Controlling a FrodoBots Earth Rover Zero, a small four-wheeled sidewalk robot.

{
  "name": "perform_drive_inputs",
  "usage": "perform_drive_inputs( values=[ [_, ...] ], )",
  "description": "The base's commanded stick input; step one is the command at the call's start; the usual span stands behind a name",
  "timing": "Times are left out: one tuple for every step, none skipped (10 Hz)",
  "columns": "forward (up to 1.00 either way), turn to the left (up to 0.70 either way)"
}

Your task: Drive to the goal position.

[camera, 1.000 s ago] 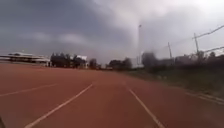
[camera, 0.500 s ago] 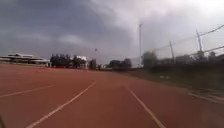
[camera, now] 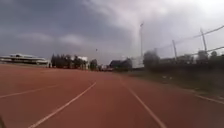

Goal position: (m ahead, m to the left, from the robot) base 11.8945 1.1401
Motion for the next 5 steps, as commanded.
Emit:
perform_drive_inputs(
  values=[
    [0.7, 0.0],
    [0.7, 0.0],
    [0.7, 0.0],
    [0.7, 0.0],
    [0.7, 0.0]
  ],
)
